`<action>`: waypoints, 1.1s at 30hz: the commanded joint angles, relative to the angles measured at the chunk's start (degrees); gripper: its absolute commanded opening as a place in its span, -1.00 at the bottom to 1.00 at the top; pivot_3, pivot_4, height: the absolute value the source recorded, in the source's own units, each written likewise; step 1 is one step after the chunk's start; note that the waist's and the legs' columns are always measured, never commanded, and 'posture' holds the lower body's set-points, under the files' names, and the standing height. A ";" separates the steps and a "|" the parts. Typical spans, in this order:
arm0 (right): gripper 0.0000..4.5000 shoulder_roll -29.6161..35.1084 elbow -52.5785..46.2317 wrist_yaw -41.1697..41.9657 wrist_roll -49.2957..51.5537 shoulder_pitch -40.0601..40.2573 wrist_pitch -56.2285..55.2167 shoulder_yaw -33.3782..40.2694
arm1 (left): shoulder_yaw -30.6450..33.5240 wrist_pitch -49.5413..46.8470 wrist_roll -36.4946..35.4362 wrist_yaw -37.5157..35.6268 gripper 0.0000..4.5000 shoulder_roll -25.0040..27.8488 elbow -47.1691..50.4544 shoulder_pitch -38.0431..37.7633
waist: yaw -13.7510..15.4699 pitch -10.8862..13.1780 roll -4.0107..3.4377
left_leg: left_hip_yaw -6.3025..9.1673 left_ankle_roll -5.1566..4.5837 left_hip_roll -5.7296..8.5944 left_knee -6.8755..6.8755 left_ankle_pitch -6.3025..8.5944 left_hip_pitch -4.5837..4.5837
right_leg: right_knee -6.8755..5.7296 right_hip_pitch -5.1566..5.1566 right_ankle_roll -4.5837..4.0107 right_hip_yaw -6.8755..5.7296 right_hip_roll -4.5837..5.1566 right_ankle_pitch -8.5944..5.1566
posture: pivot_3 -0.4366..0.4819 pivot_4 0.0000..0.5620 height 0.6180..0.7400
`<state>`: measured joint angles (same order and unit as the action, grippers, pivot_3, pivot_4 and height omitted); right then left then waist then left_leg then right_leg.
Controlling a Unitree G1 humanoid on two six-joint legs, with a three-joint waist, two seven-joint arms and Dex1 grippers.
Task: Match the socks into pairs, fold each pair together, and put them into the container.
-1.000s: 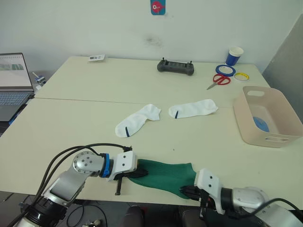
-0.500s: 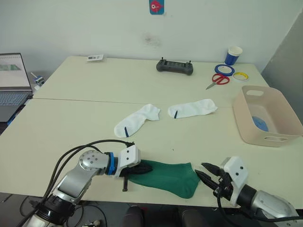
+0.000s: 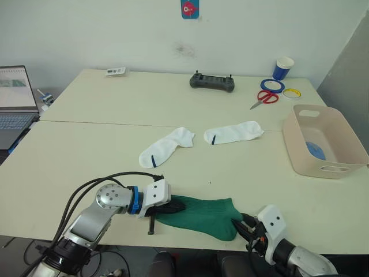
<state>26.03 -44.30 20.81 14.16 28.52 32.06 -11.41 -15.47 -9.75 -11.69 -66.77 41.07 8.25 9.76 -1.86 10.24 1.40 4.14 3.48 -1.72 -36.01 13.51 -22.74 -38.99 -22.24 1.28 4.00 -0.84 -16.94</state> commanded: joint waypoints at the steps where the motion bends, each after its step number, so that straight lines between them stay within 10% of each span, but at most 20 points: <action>1: -0.99 0.79 -1.32 0.21 0.08 -0.72 0.18 1.90 | 0.75 -1.69 -0.53 0.98 -1.00 -0.72 0.23 0.37 | 0.01 0.00 0.01 | 0.00 0.00 0.01 -0.01 0.00 0.00 | 0.00 0.00 0.00 0.01 0.01 0.00 | -0.05 -0.47 1.00; 20: -0.99 9.97 -13.18 3.66 34.17 -15.59 22.59 20.75 | -9.32 -6.18 4.96 4.36 -1.00 -12.05 -4.71 8.58 | 0.01 -0.01 0.01 | 0.05 -0.02 0.06 -0.09 -0.01 0.01 | -0.05 0.10 0.46 -0.02 -0.09 0.32 | -0.05 -0.47 1.00; 33: -0.99 6.03 -2.70 -6.51 46.87 -32.58 35.72 9.67 | -2.31 -14.48 -3.12 -3.21 -1.00 1.28 8.64 7.57 | -0.12 0.05 0.01 | 0.05 -0.03 0.03 -0.05 -0.02 -0.08 | 0.00 -0.01 0.43 -0.01 -0.09 0.30 | -0.05 -0.47 1.00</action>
<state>32.65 -46.96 15.79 59.61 -2.92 66.87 -0.65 -18.48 -24.63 -14.33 -69.46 41.84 15.73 18.00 -1.97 10.29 1.41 4.16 3.45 -1.68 -36.06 13.49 -22.80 -38.99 -22.25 1.71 4.00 -0.92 -16.65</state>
